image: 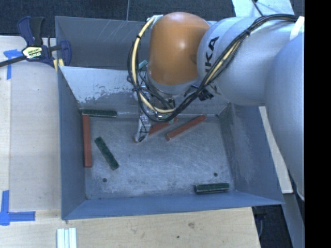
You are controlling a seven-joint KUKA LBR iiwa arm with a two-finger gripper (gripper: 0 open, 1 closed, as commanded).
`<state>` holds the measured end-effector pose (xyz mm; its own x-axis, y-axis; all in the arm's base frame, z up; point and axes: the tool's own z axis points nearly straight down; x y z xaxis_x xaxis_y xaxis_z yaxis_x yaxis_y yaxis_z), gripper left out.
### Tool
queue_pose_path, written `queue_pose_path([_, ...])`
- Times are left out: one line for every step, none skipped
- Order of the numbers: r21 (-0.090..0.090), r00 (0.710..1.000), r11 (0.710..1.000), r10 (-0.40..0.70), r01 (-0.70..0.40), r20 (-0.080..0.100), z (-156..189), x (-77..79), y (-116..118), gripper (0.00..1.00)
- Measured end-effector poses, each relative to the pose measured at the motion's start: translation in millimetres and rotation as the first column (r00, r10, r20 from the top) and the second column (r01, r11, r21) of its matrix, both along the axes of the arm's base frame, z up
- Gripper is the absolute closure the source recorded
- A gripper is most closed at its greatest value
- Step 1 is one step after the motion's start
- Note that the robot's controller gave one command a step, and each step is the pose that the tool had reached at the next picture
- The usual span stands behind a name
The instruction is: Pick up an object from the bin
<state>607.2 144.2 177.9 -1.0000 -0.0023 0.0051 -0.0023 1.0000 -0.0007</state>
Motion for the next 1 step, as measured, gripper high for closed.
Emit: queue_pose_path([-0.002, 0.999, 0.999, 0.048, -0.048, 0.002, -111.6, -2.5, -136.2, 0.0])
